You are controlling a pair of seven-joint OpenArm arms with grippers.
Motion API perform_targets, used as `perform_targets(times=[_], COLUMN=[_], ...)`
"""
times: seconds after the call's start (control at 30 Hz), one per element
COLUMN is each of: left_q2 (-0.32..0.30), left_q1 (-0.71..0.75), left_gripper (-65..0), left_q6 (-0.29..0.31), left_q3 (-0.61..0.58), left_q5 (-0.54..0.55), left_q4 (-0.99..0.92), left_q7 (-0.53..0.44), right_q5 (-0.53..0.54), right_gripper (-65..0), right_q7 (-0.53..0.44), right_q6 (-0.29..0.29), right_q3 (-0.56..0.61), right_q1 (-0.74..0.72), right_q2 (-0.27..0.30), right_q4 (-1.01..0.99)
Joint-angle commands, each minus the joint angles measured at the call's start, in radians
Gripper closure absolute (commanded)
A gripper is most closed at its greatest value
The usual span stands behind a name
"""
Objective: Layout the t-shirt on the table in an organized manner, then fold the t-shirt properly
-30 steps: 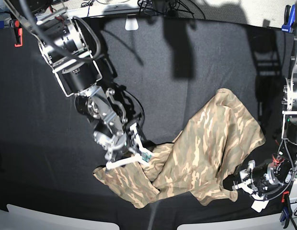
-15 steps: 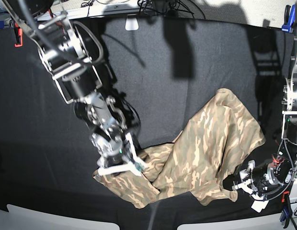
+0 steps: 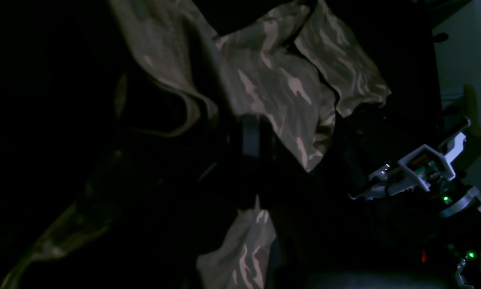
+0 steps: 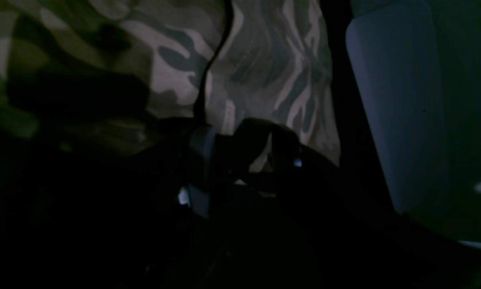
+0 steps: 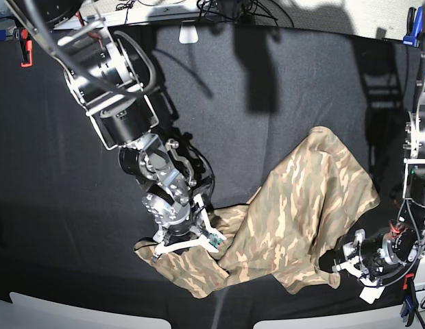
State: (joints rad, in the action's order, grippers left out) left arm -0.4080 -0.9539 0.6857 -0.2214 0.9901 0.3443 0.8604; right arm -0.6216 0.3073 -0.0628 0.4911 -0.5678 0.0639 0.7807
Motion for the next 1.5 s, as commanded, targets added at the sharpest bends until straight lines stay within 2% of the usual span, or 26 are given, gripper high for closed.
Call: perform_targets(times=[0.0, 0.1, 0.13, 0.17, 0.23, 0.27, 0.63, 0.67, 0.77, 0.83, 0.97, 1.13, 1.33, 1.47], left_q2=[-0.008, -0.008, -0.008, -0.008, -0.008, -0.008, -0.008, -0.008, -0.008, -0.008, -0.008, -0.008, -0.008, -0.008], left_q1=[-0.043, -0.043, -0.043, -0.043, -0.043, -0.043, -0.043, -0.043, -0.043, -0.043, -0.043, -0.043, -0.043, -0.043], left_gripper=[0.0, 0.0, 0.0, 0.0, 0.0, 0.0, 0.0, 0.0, 0.0, 0.0, 0.0, 0.0, 0.0, 0.0], left_q6=[0.012, 0.012, 0.012, 0.012, 0.012, 0.012, 0.012, 0.012, 0.012, 0.012, 0.012, 0.012, 0.012, 0.012], left_q3=[0.005, 0.005, 0.005, 0.005, 0.005, 0.005, 0.005, 0.005, 0.005, 0.005, 0.005, 0.005, 0.005, 0.005], left_q5=[0.024, 0.024, 0.024, 0.024, 0.024, 0.024, 0.024, 0.024, 0.024, 0.024, 0.024, 0.024, 0.024, 0.024], left_q4=[0.016, 0.016, 0.016, 0.016, 0.016, 0.016, 0.016, 0.016, 0.016, 0.016, 0.016, 0.016, 0.016, 0.016], left_q7=[-0.024, -0.024, -0.024, -0.023, -0.024, -0.024, -0.024, -0.024, -0.024, -0.023, -0.023, -0.024, -0.024, -0.024], right_q5=[-0.006, 0.01, 0.028, 0.045, 0.061, 0.061, 0.043, 0.027, -0.048, -0.06, -0.06, -0.06, -0.06, -0.048], right_gripper=[-21.5, -21.1, -18.8, -14.7, -2.4, 0.0, 0.0, -2.9, -24.1, -32.0, -33.2, -33.2, -33.1, -33.1], right_q7=[-0.011, -0.007, 0.003, 0.02, 0.047, 0.061, 0.087, 0.086, 0.085, 0.086, 0.086, 0.101, 0.146, 0.146], right_q6=[0.022, 0.021, 0.021, 0.021, 0.021, 0.021, 0.021, 0.021, 0.022, 0.031, 0.053, 0.11, 0.153, 0.133], right_q3=[-0.003, -0.004, -0.004, -0.004, -0.004, -0.003, -0.003, -0.003, -0.003, -0.003, -0.004, -0.004, -0.003, -0.003], right_q1=[-0.035, -0.035, -0.035, -0.035, -0.035, -0.036, -0.035, -0.035, -0.036, -0.037, -0.037, -0.043, -0.079, -0.103], right_q2=[-0.003, -0.003, -0.003, -0.003, -0.003, -0.003, -0.003, -0.003, 0.0, 0.008, 0.041, 0.084, 0.077, 0.055], right_q4=[0.016, 0.016, 0.016, 0.016, 0.016, 0.016, 0.018, 0.018, 0.018, 0.018, 0.018, 0.018, 0.018, 0.018])
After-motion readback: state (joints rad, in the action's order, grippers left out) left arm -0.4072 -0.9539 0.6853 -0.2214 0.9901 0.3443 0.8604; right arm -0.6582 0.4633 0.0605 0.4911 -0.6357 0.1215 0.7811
